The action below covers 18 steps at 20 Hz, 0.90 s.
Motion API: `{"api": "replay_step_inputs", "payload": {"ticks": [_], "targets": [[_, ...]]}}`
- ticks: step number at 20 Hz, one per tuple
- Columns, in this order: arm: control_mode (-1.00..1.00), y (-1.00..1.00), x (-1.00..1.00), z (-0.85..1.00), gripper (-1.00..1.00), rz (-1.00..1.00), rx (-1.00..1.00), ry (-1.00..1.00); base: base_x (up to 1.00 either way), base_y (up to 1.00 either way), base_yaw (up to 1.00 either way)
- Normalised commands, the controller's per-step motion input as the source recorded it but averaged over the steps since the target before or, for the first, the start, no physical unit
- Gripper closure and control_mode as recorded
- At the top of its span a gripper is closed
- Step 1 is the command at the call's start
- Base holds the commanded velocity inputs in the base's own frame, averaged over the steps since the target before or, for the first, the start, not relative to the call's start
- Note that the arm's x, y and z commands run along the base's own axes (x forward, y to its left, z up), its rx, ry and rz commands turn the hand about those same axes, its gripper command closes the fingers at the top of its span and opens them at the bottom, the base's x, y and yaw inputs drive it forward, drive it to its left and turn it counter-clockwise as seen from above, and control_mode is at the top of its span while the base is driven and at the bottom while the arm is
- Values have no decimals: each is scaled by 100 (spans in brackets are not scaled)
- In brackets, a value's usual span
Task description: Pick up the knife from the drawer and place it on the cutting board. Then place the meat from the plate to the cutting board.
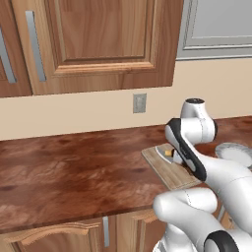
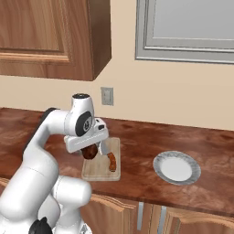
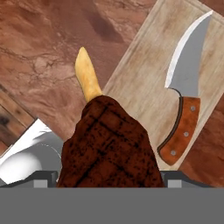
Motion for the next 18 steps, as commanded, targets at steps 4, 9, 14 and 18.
{"api": "replay_step_inputs", "payload": {"ticks": [4, 9, 14, 18], "targets": [[-100, 3, 0, -11, 100, 0, 0, 0, 0, 0, 0], [-100, 0, 0, -9, 100, 0, 0, 0, 0, 0, 0], [-100, 0, 0, -20, 100, 0, 0, 0, 0, 0, 0], [-100, 0, 0, -30, 100, 0, 0, 0, 0, 0, 0]]}}
